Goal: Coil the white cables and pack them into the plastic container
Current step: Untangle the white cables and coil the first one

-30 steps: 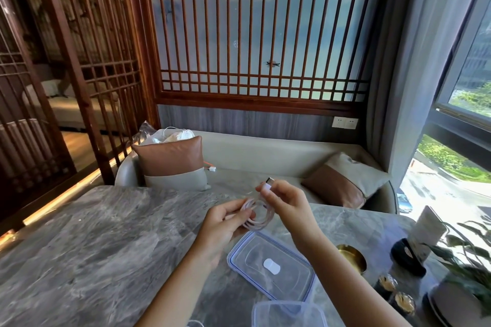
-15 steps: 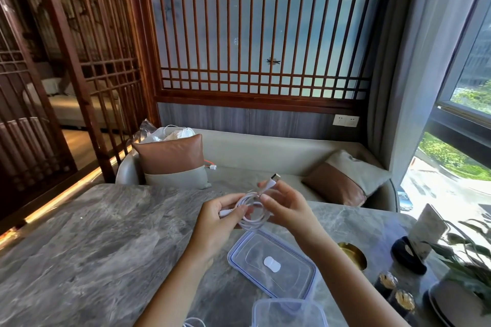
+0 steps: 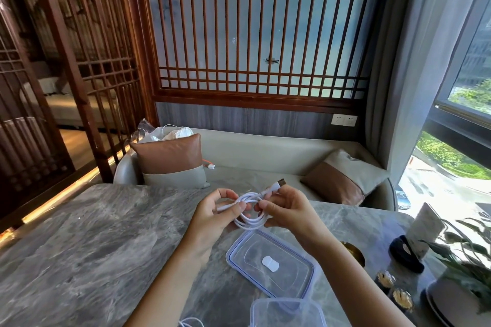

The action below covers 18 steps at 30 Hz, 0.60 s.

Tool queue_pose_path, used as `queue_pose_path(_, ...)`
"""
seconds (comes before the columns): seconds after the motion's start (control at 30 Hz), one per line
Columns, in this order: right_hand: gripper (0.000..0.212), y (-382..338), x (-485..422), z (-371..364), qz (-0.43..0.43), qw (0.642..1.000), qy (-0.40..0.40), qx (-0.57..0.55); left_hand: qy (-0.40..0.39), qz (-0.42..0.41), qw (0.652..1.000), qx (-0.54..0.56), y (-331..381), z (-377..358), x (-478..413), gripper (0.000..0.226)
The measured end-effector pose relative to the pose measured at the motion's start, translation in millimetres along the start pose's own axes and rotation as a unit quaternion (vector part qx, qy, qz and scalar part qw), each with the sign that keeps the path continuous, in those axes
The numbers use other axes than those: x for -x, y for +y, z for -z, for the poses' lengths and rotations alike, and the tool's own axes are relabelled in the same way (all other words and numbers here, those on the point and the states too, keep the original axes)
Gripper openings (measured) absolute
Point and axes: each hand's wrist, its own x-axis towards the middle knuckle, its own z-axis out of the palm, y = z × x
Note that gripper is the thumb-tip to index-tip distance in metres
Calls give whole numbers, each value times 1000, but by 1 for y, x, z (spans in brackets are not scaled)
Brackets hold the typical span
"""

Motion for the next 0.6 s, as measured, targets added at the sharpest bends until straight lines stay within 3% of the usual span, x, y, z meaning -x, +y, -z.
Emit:
queue_pose_path(0.23,15,2,0,-4,-37,996,-24,-78,8,12,994,107,0,-5,2,18)
queue_pose_path(0.5,16,5,1,-8,10,1000,10,20,54,-117,989,-75,-3,-6,1,6)
queue_pose_path(0.6,12,5,-1,-11,19,998,36,42,81,-125,983,-107,-5,-8,1,10)
